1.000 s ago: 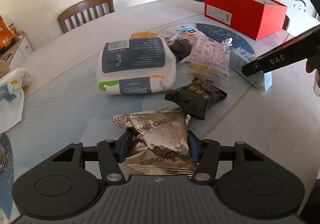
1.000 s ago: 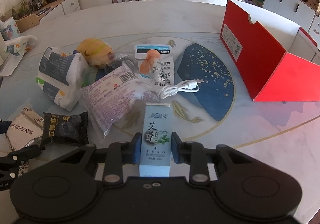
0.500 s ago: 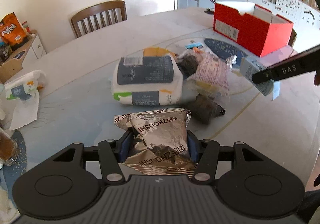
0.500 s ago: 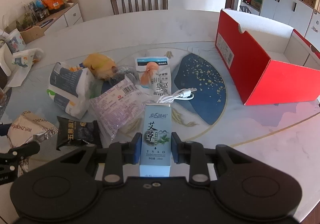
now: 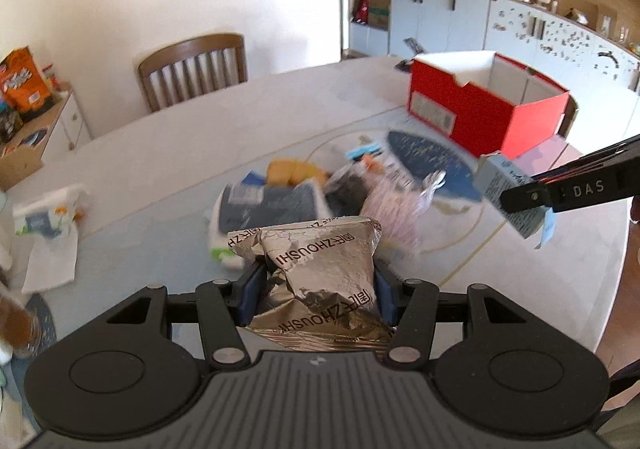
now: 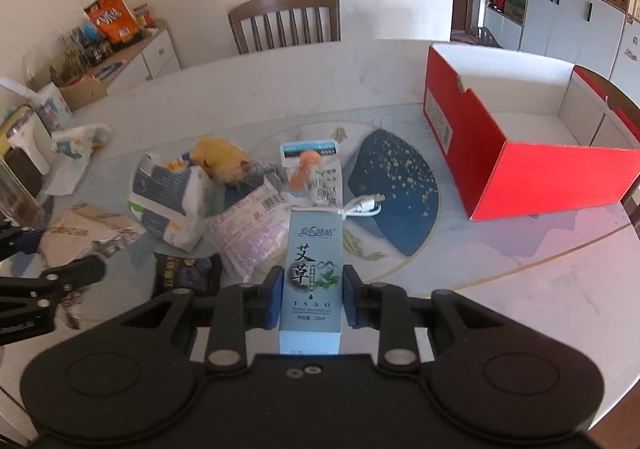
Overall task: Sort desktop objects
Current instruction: 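Carry the foil bag and blue carton with both tools over the red shoebox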
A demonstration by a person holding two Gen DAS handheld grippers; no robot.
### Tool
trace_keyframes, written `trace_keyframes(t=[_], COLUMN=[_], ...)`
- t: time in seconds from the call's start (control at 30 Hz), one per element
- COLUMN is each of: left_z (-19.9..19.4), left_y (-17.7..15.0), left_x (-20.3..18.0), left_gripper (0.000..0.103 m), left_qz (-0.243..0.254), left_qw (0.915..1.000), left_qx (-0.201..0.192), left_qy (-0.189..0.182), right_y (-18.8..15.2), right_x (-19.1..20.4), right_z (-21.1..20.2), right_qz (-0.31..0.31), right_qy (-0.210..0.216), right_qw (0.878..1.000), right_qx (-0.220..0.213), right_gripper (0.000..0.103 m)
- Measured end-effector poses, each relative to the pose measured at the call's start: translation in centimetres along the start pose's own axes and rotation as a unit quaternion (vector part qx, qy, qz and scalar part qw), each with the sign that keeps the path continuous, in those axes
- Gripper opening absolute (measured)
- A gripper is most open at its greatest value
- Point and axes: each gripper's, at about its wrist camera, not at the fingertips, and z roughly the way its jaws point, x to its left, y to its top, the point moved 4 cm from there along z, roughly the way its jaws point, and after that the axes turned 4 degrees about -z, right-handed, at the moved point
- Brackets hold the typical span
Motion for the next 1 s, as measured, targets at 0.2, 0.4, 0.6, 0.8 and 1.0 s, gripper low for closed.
trace_keyframes(t=[0.2,0.4,0.6,0.8,1.0], left_z=[-0.6,-0.2,1.3,2.9,5.1], left_y=[2.3,4.4,6.5,8.7,11.5], left_x=[-2.4,-4.9,-8.0,-11.3,-15.0], left_gripper=[0.055,0.055,0.055,0.055,0.055], left_qz=[0.016,0.02,0.011,0.01,0.011], left_qw=[0.9997,0.9993,0.9996,0.9998,0.9996], left_qx=[-0.017,-0.023,-0.017,-0.014,-0.018], left_qy=[-0.012,-0.024,-0.019,-0.013,-0.017], right_y=[0.9,1.5,2.7,4.5,6.1], right_x=[-1.1,-3.3,-6.6,-10.6,-14.3], right_z=[-2.0,-3.1,-3.8,-3.9,-3.7], right_qz=[0.008,0.014,0.008,-0.006,-0.016], right_qy=[-0.002,0.002,0.013,0.021,0.025], right_qw=[1.0,1.0,1.0,0.999,0.999], right_qx=[-0.013,-0.019,-0.022,-0.027,-0.033], right_gripper=[0.029,0.029,0.029,0.029,0.029])
